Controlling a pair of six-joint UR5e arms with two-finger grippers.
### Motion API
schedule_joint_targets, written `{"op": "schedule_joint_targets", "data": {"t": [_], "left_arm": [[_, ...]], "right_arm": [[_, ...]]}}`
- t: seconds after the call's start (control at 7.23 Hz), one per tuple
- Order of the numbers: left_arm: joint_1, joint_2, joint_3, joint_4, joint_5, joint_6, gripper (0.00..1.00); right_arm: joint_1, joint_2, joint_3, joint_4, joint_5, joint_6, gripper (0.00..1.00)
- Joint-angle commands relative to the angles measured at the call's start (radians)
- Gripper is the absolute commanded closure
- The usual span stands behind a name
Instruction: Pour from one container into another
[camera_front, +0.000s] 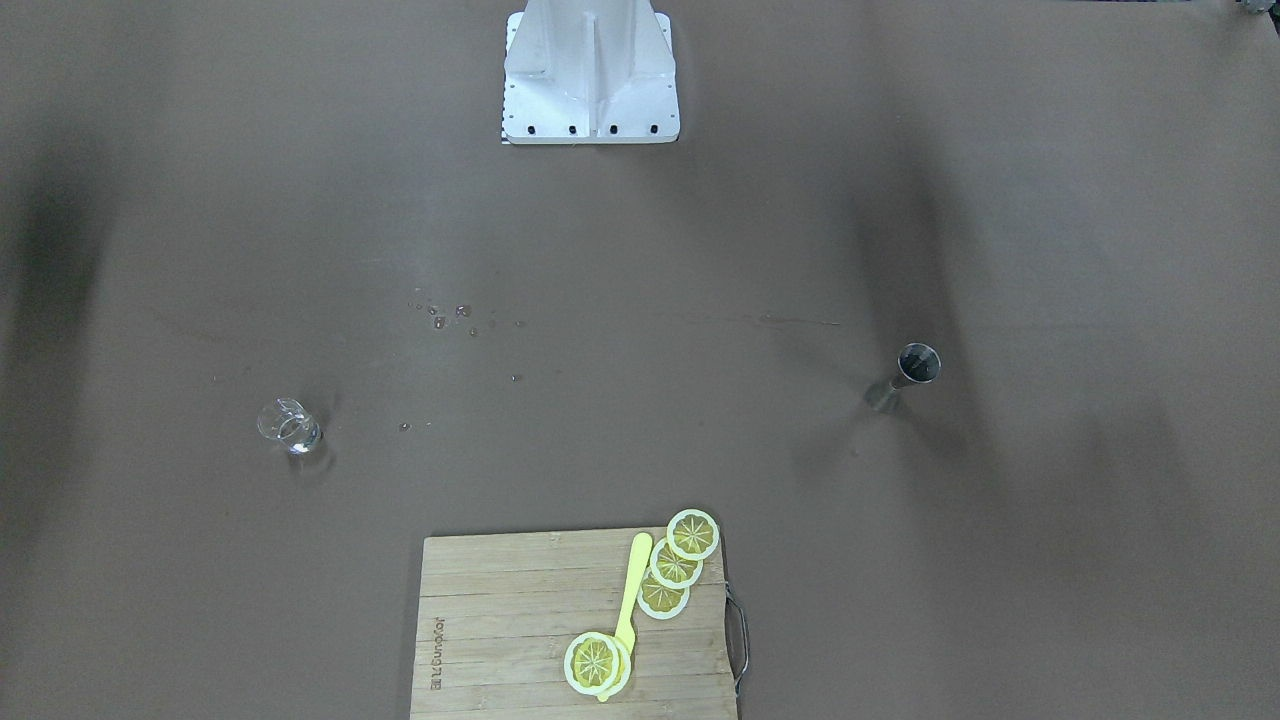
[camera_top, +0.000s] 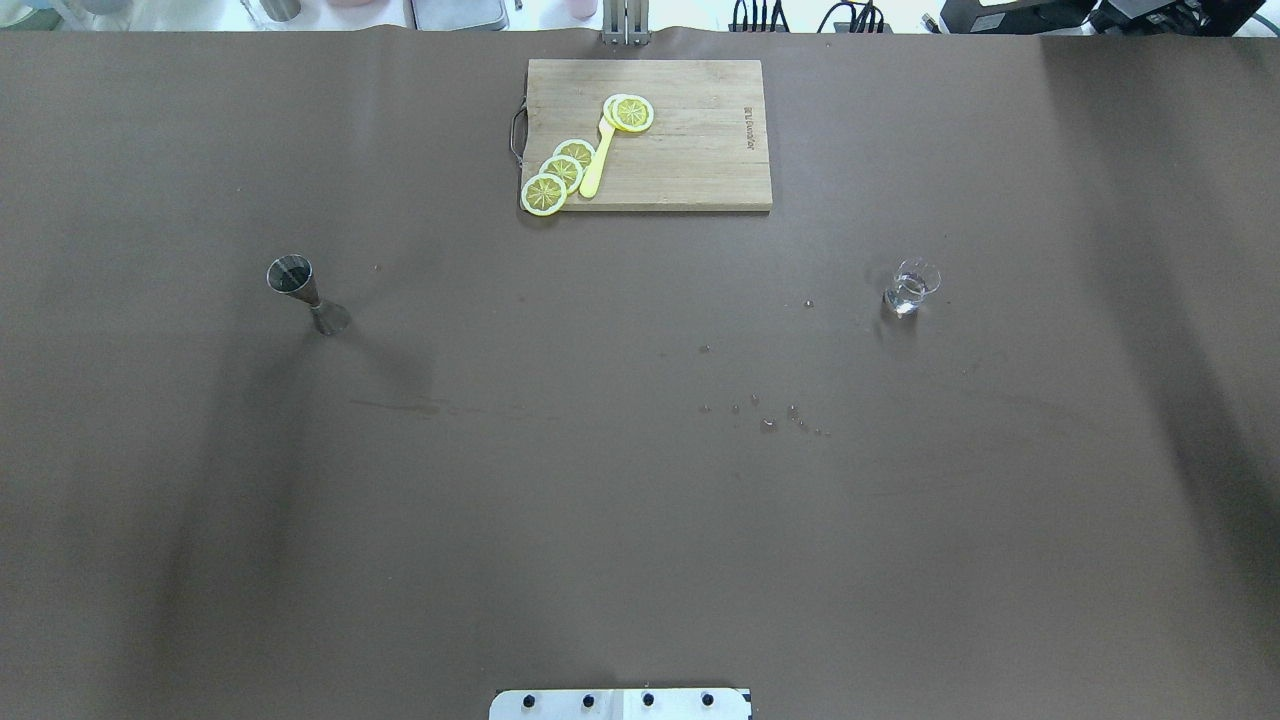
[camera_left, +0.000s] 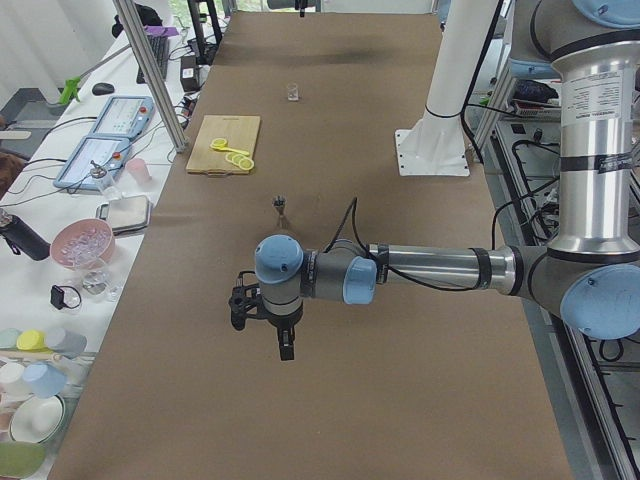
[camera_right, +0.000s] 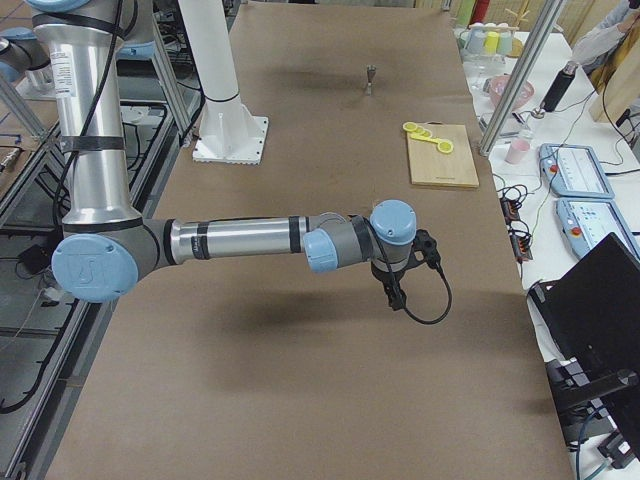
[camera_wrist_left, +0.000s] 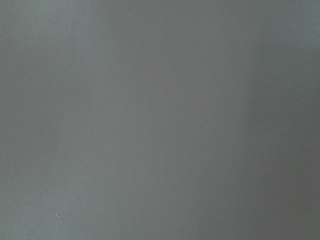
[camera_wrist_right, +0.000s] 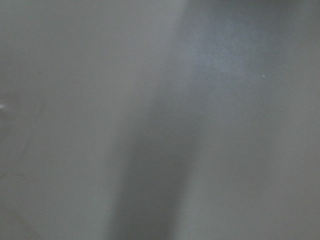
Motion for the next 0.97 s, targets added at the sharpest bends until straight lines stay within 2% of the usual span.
{"op": "schedule_joint_targets", "data": {"t": [0.0,0.41,0.83], "left_arm": [[0.000,-0.004,0.002,-0.001,-0.001,-0.001,0.01],[0.000,-0.005,0.005,-0.003,0.000,0.003,0.01],[0.002,-0.011,-0.003,-0.001,-0.001,-0.001,0.01]], "right_arm": [[-0.048,0.062,-0.006,0.004,0.005,0.008,0.02],[-0.086,0.116,-0.012,0.098,0.001,0.008,0.02],[-0.088,0.121,-0.003,0.170,-0.007,0.006,0.01]]}}
